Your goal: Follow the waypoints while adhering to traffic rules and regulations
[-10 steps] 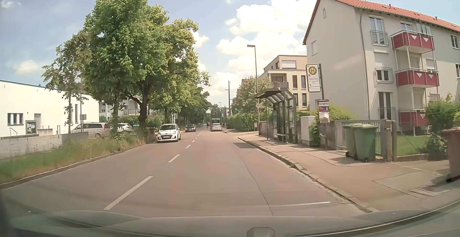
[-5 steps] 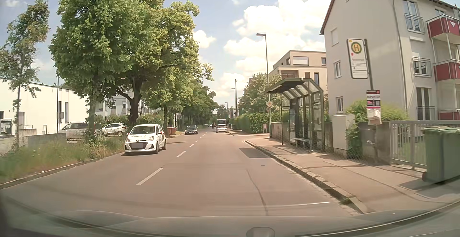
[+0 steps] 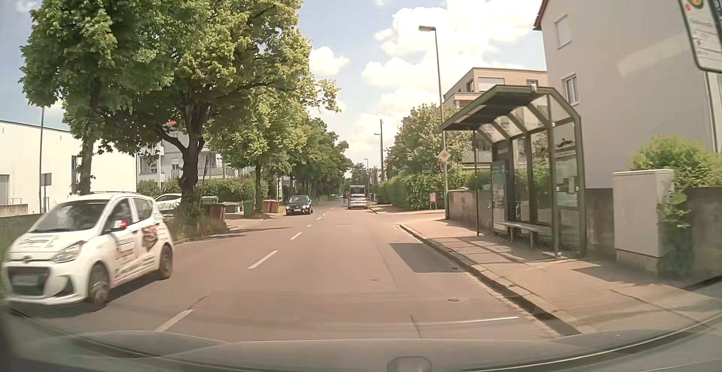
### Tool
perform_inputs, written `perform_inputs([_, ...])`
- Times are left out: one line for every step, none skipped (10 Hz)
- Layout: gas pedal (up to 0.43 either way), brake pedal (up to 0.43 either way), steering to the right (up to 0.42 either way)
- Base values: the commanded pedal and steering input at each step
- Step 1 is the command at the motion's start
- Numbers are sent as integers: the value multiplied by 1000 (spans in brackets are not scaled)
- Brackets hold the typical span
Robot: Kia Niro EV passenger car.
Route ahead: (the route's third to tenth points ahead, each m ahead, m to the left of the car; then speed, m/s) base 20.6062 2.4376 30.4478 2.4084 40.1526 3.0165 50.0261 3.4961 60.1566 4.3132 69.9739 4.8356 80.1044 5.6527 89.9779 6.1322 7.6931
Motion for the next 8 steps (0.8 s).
perform_inputs([20,0,-33])
perform_inputs([20,0,-32])
perform_inputs([20,0,-32])
perform_inputs([8,0,-32])
perform_inputs([0,0,-31])
perform_inputs([0,0,-31])
perform_inputs([0,0,-30])
perform_inputs([0,0,-29])
